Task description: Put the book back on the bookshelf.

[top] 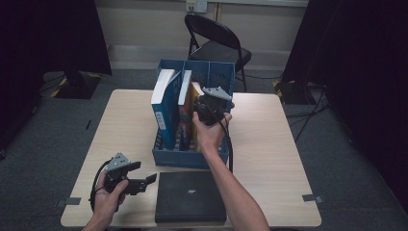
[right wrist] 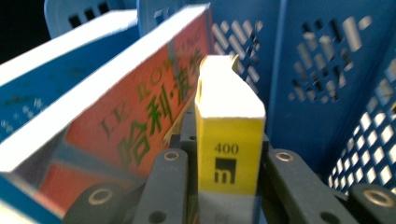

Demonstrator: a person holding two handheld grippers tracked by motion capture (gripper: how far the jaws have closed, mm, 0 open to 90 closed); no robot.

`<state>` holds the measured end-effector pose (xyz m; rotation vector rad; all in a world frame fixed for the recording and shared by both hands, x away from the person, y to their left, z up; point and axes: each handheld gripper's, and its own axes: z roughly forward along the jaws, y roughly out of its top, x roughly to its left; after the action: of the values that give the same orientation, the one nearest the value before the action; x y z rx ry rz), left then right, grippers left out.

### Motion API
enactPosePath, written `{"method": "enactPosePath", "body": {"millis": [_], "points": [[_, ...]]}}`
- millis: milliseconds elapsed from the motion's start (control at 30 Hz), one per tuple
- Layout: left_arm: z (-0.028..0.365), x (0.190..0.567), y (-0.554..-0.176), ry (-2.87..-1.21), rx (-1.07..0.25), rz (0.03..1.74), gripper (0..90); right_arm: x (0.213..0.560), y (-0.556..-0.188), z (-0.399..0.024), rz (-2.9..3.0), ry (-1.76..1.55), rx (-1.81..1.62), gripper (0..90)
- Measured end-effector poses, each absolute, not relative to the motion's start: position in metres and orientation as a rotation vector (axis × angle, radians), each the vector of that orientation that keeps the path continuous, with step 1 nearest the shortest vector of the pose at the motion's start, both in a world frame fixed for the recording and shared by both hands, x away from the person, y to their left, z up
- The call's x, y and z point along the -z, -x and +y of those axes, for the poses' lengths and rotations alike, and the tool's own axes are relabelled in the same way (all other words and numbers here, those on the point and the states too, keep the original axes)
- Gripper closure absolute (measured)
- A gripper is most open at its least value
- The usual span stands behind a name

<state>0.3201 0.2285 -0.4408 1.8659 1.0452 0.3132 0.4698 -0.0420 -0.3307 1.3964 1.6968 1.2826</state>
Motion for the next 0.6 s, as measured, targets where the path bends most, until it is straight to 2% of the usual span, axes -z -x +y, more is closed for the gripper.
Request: {"method": "enactPosePath", "body": {"millis": [200, 467, 600], "points": [[0.228, 0.441, -0.32, -1.869, -0.312, 1.045, 17.3, 0.326, -0.47, -0.041, 1.617, -1.312, -1.335, 75.7], [0.229, 0.442, -0.32, -1.87, -0.314, 1.042, 17.3, 0.348, -0.471, -0.042, 1.628, -1.3, -1.354, 75.0], [0.228, 0.441, -0.319, -1.867, -0.315, 1.041, 17.3, 0.349, -0.464, -0.044, 1.671, -1.288, -1.393, 70.2]]}}
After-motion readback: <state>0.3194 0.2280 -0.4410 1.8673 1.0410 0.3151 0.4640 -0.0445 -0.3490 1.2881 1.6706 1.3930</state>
